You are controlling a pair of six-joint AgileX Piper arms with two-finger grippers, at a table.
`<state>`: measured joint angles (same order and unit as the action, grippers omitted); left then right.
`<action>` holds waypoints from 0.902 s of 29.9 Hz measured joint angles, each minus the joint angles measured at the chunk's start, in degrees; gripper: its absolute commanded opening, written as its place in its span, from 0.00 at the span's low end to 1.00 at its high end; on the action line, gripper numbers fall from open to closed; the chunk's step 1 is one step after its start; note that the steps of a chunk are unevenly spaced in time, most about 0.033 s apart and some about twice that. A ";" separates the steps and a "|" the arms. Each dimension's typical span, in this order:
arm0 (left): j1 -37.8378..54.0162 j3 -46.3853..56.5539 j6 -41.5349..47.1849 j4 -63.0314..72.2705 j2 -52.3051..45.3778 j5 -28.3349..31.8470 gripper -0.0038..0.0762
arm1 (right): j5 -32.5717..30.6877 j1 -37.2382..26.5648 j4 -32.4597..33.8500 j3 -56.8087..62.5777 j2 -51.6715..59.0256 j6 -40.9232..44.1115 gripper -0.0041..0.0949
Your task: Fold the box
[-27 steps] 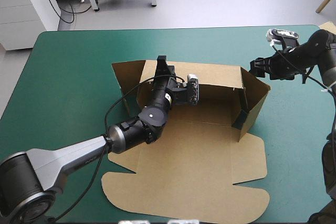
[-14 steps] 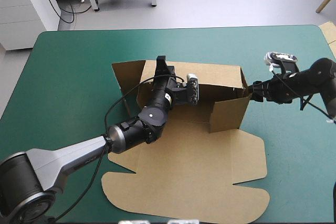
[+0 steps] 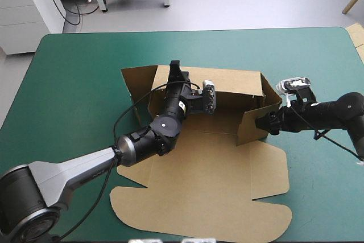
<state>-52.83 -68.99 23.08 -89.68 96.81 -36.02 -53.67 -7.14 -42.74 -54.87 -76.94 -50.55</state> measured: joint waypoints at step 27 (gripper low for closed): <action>0.00 0.00 -0.79 0.12 0.00 -1.40 0.04 | 21.55 15.83 -0.35 2.35 -1.09 -4.27 0.69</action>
<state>-52.83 -68.99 22.30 -89.56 96.81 -37.42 -32.12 8.69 -43.09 -52.51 -78.02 -54.82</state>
